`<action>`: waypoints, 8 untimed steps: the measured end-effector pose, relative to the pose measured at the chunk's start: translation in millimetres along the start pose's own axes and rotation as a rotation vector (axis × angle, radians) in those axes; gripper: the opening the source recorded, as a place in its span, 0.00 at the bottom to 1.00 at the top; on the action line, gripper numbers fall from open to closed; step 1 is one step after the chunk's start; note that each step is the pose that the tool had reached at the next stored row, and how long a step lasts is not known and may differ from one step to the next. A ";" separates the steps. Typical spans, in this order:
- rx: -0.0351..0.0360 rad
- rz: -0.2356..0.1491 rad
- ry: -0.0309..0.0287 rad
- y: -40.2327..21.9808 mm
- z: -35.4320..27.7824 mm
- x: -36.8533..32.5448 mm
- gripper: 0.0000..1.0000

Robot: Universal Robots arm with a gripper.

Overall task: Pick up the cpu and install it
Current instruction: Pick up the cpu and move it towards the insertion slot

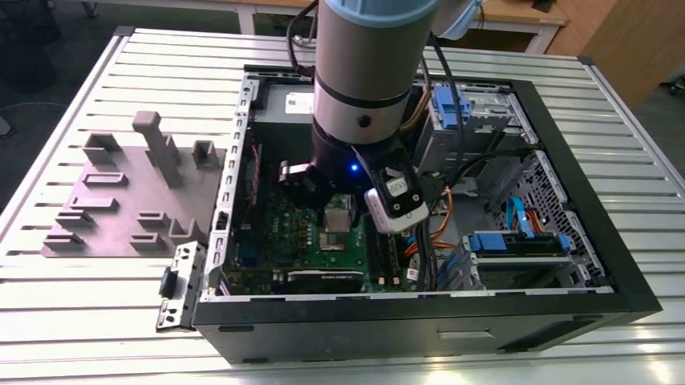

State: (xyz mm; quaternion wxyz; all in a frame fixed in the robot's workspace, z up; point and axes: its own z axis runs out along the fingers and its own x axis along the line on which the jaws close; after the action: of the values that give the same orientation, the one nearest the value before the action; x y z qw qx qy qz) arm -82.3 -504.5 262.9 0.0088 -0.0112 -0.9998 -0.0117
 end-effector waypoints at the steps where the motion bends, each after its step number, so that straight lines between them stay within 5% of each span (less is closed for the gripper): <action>1: 0.0001 0.000 0.0000 0.0 0.0 0.1 0.47; 8: -0.0001 0.000 0.0000 2.3 5.8 0.0 0.47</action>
State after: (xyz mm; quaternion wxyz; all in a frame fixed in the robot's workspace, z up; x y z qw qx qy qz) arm -82.3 -502.0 257.2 0.0088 -0.0113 -0.9998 -0.0117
